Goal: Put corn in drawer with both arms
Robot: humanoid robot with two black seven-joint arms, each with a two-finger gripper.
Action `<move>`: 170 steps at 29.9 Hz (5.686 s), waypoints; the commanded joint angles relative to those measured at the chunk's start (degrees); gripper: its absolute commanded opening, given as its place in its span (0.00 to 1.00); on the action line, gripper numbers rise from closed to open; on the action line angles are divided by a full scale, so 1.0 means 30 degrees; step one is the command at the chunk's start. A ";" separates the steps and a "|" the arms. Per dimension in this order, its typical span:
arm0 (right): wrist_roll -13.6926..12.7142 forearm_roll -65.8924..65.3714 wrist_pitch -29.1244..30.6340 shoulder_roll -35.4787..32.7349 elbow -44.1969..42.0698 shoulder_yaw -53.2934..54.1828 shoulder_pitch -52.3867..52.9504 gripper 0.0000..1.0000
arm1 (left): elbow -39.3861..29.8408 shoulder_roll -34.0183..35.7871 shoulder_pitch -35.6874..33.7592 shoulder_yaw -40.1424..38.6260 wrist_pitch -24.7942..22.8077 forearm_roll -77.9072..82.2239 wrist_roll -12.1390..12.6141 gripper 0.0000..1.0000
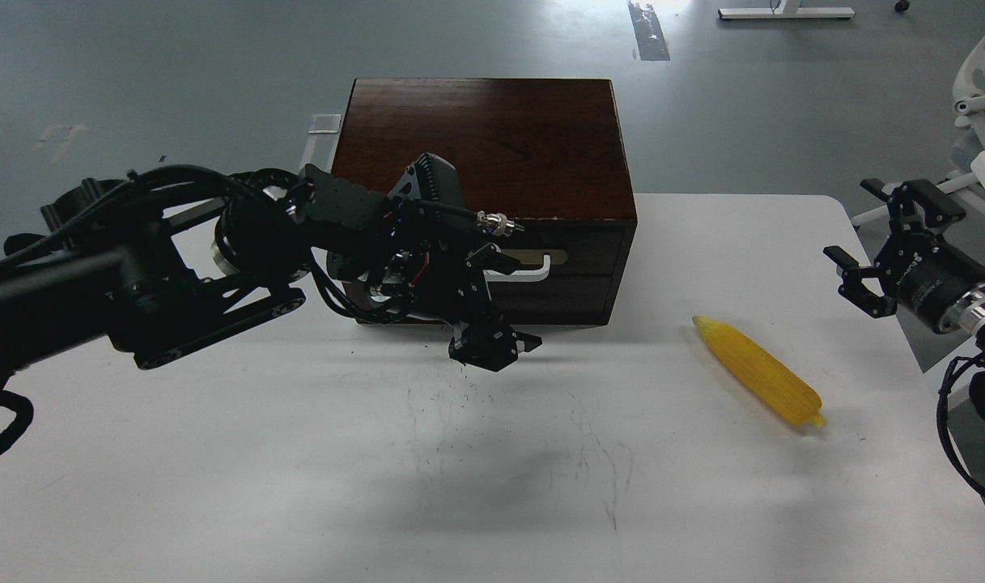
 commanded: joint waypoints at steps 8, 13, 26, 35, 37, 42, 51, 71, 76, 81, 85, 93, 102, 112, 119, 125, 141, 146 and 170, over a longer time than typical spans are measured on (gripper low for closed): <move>0.0000 0.0001 0.0000 0.0007 -0.0002 -0.0001 0.0000 1.00 | 0.1146 -0.0226 -0.0024 0.0003 -0.0002 0.0091 0.0000 0.99; 0.0000 0.0001 0.0000 0.0007 0.0027 0.0028 0.0000 1.00 | 0.1586 -0.0256 -0.0024 0.0003 -0.0002 0.0091 0.0000 0.99; 0.0000 0.0001 0.0000 -0.0110 0.0027 0.0145 -0.0029 1.00 | 0.2553 -0.0226 0.0034 0.0823 -0.0002 0.0091 0.0000 0.99; 0.0000 0.0030 0.0000 -0.0139 -0.0002 0.0145 -0.0029 1.00 | 0.2378 -0.0226 0.0327 0.0998 -0.0002 0.0091 0.0000 0.99; 0.0000 0.0002 0.0000 -0.0139 0.0027 0.0145 -0.0029 1.00 | 0.2319 -0.0197 0.0240 0.1466 -0.0002 0.0091 0.0000 0.99; 0.0000 0.0001 0.0000 -0.0139 -0.0002 0.0145 -0.0029 1.00 | 0.1939 -0.0197 0.0181 0.1614 -0.0002 0.0091 0.0000 0.99; 0.0000 0.0001 0.0000 -0.0139 -0.0002 0.0145 -0.0059 1.00 | 0.0504 0.0213 0.0269 0.1644 -0.0002 0.0091 0.0000 0.99; 0.0000 0.0031 0.0000 -0.0403 0.0144 0.0145 -0.0205 1.00 | -0.3423 0.2908 0.0385 0.2552 -0.0002 0.0091 0.0000 0.99; 0.0000 0.0031 0.0000 -0.0432 0.0144 0.0145 -0.0205 1.00 | -0.3628 0.2850 0.0356 0.2581 -0.0002 0.0091 0.0000 0.99; 0.0000 0.0031 0.0000 -0.0403 0.0086 0.0145 -0.0235 1.00 | -0.3570 0.2792 -0.0024 0.2523 -0.0002 0.0091 0.0000 0.99; 0.0000 0.0031 0.0000 -0.0403 0.0086 0.0174 -0.0235 1.00 | -0.3570 0.2674 -0.0639 0.2493 -0.0002 0.0091 0.0000 0.99; 0.0000 0.0031 0.0000 -0.0432 0.0057 0.0174 -0.0235 1.00 | -0.3832 0.2615 -0.1196 0.2201 -0.0002 0.0091 0.0000 0.99; 0.0000 -0.0028 0.0000 -0.0696 0.0027 0.0233 -0.0235 1.00 | -0.3105 0.3726 -0.0876 -0.0872 -0.0002 -1.2513 0.0000 0.99; 0.0000 -0.1196 0.0000 -0.0784 0.0202 0.0028 -0.0059 1.00 | -0.1637 0.5983 0.2755 -0.1315 0.2035 -3.2134 0.0000 0.99; 0.0000 -0.6640 0.0000 -0.1455 0.0553 0.0116 0.1226 1.00 | 0.2573 0.6542 0.6854 -0.4648 0.2215 -3.7581 0.0000 0.99; 0.0000 -1.1747 0.0000 -0.2366 0.1609 0.0086 0.3340 1.00 | 0.5805 0.6483 0.8530 -0.5593 -0.0002 -4.0433 0.0544 0.99; 0.0000 -3.0493 0.0000 -0.2191 0.5447 -0.2427 0.5742 1.00 | 0.6684 0.5955 0.9292 -0.5651 -0.0002 -4.0404 0.0544 0.99; 0.0000 -3.1549 0.0000 -0.1577 0.5243 -0.3923 0.5947 1.00 | 0.6684 0.5838 0.9351 -0.5680 -0.0002 -4.0374 0.0544 0.99; 0.0000 -3.2020 0.0000 0.0769 0.3074 -0.6739 0.6123 0.03 | 0.6655 0.5867 0.9380 -0.5710 -0.0002 -4.0316 0.0574 0.99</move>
